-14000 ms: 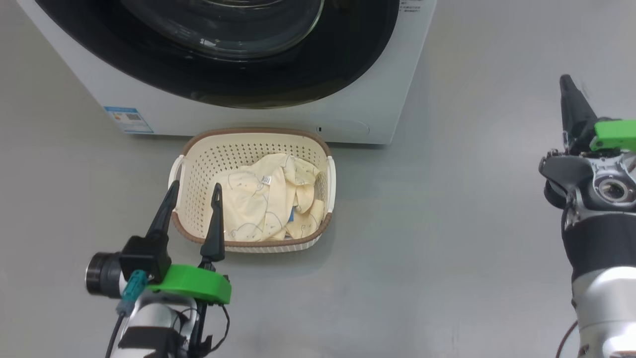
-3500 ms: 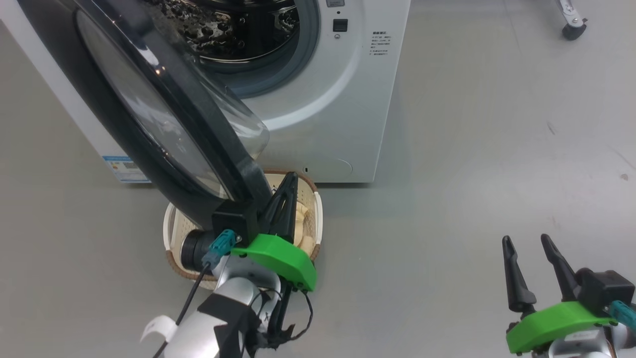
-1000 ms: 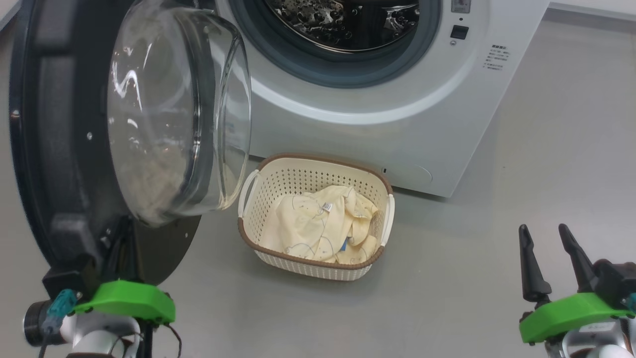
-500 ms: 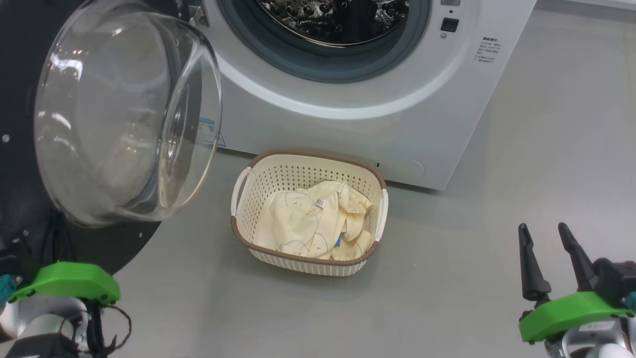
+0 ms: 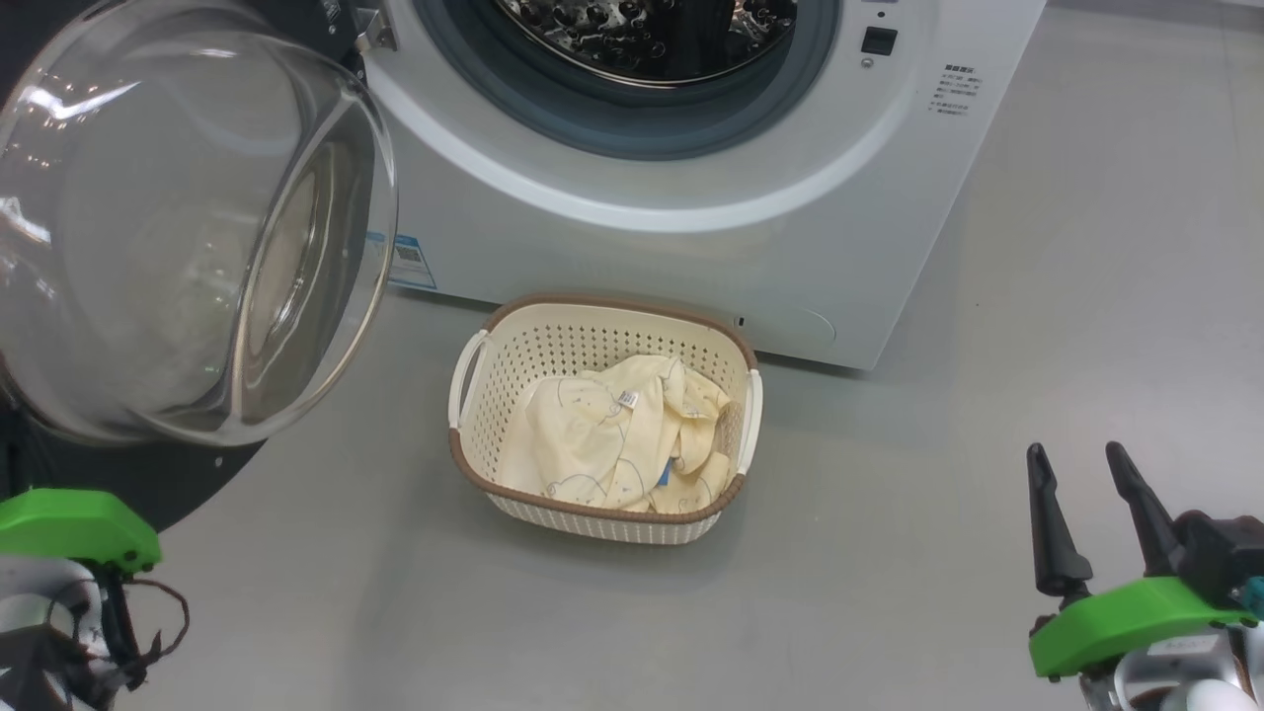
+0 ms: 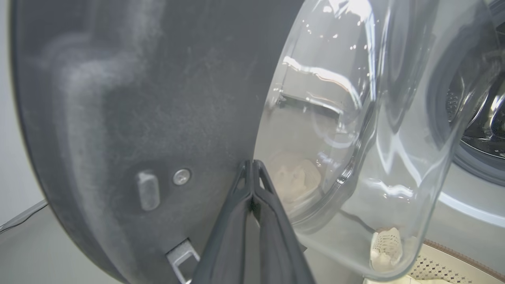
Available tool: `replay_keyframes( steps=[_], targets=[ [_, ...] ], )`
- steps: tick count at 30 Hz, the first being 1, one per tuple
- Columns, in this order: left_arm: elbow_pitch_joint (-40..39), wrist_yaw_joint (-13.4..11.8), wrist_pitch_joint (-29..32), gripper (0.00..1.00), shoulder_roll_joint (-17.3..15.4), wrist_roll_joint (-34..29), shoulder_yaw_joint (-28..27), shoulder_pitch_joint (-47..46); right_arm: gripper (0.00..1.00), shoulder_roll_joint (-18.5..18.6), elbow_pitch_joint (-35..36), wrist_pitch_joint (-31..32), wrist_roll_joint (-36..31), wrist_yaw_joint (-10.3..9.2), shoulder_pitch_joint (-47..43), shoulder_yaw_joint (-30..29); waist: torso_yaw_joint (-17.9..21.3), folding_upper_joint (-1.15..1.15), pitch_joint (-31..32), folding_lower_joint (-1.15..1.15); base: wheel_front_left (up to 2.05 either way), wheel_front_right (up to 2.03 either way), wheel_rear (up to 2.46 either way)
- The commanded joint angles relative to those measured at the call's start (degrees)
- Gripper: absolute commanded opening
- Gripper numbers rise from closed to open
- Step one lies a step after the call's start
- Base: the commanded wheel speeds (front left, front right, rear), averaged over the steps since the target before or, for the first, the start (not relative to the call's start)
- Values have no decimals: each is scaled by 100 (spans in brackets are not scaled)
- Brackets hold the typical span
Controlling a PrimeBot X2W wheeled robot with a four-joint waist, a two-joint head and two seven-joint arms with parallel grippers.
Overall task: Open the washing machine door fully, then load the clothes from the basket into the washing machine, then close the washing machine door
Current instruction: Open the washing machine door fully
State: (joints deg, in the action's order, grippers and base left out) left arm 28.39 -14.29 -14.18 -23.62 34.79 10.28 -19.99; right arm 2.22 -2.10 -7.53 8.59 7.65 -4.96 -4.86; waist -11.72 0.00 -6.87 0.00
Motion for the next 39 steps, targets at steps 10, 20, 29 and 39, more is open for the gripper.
replay_keyframes(
  steps=[10,20,29,39],
  targets=[
    [332,-583,-81,0,-446,-234,-599,-695,100,65,177,-16,-4,-16,316,145,14,0,-23,0,0,0,0],
    [490,-468,-82,0,-334,-407,-887,-739,100,65,191,5,-25,-16,296,176,69,0,2,0,0,0,0],
    [172,-392,-82,0,-106,-635,-1114,-409,100,65,186,12,-23,-16,249,157,83,0,79,0,0,0,0],
    [-861,-407,-82,0,254,-973,-1132,279,100,65,222,17,-13,-16,192,114,98,0,160,0,0,0,0]
  ],
)
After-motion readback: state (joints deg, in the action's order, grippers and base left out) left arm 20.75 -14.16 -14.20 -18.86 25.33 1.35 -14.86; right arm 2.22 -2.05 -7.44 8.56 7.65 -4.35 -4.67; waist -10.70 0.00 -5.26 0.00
